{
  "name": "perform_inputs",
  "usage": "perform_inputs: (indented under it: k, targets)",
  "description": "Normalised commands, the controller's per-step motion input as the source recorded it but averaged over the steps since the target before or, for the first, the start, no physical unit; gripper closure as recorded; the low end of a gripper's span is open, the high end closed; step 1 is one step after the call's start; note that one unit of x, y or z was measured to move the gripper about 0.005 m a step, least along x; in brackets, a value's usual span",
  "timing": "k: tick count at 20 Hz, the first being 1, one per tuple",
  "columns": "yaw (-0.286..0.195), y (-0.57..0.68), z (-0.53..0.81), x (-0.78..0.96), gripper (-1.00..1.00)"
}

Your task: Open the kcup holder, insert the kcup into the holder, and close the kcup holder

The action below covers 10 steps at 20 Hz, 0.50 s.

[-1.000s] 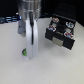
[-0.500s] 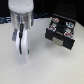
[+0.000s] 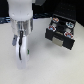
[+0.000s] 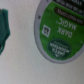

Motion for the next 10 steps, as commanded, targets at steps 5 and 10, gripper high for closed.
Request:
perform_inputs:
  k: [5, 10]
  targets:
    - [-0.02, 0.02, 0.02, -0.03, 1.0]
    - [-0.01, 0.02, 0.01, -0.01, 1.0]
